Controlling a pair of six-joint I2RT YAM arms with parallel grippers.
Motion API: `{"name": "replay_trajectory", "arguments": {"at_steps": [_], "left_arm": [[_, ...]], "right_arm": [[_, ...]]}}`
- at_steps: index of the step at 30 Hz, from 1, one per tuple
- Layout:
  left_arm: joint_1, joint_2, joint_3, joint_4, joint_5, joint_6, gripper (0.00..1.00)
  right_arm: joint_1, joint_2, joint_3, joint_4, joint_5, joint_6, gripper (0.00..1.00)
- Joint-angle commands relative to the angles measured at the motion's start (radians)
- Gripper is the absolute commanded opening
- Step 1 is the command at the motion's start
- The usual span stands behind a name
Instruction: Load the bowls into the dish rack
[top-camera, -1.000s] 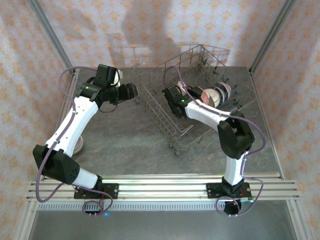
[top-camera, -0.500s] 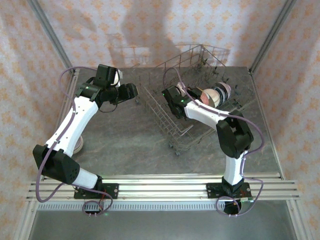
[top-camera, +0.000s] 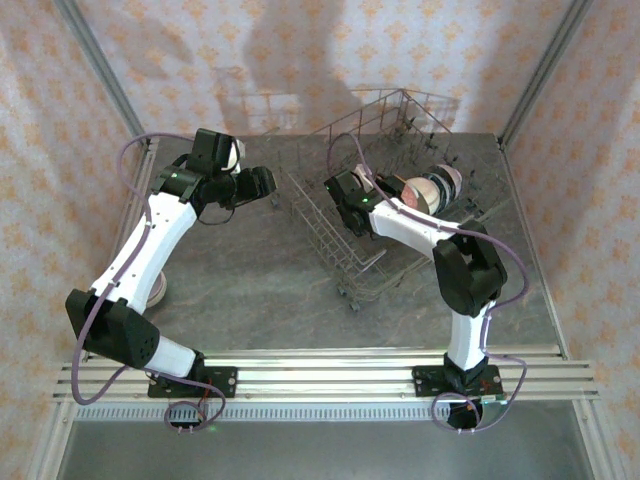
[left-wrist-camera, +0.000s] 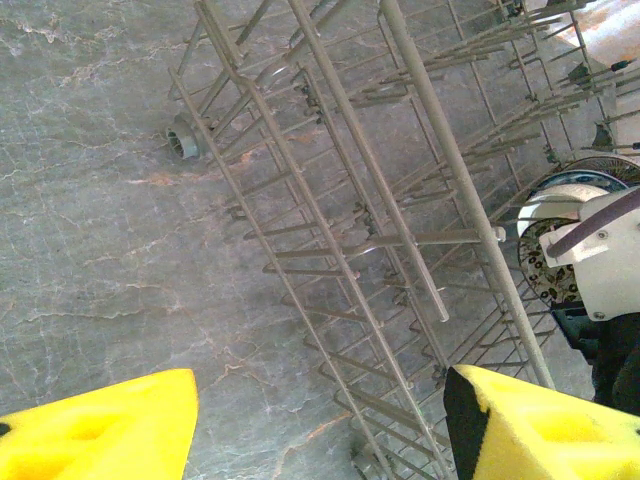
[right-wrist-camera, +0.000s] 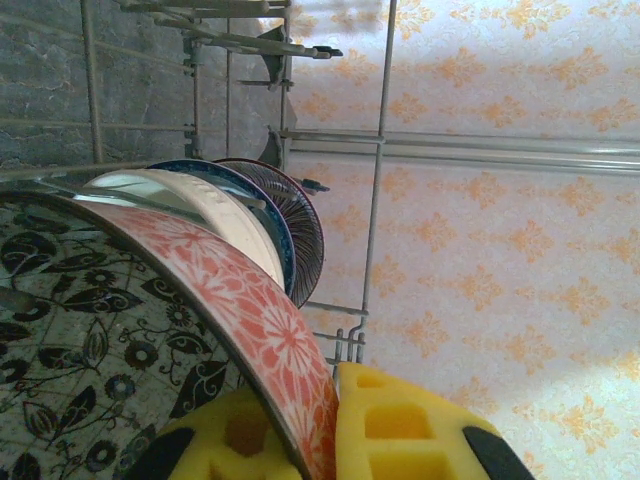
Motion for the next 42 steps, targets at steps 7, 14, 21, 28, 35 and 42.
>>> {"name": "replay_trajectory", "arguments": {"at_steps": [7, 14, 21, 28, 35, 42], "left_arm": [[0.007, 0.017, 0.048, -0.020, 0.019, -0.003, 0.67], [0.007, 0.024, 0.056, -0.020, 0.023, -0.008, 0.67], [0.007, 0.030, 0.066, -0.029, 0.022, -0.011, 0.67], [0.006, 0.036, 0.071, -0.034, 0.017, -0.017, 0.67], [0.005, 0.052, 0.092, -0.050, 0.012, -0.017, 0.67], [0.005, 0.069, 0.117, -0.068, -0.011, -0.017, 0.67]], "right_arm": [[-0.034, 0.051, -0.023, -0.054, -0.182, 0.117, 0.00], [-0.042, 0.058, -0.029, -0.052, -0.198, 0.134, 0.00], [-0.053, 0.066, -0.040, -0.034, -0.204, 0.148, 0.00], [-0.067, 0.066, -0.052, -0.020, -0.215, 0.162, 0.00], [-0.078, 0.061, -0.039, -0.022, -0.223, 0.178, 0.03], [-0.081, 0.042, 0.016, -0.087, -0.250, 0.214, 0.54]]}}
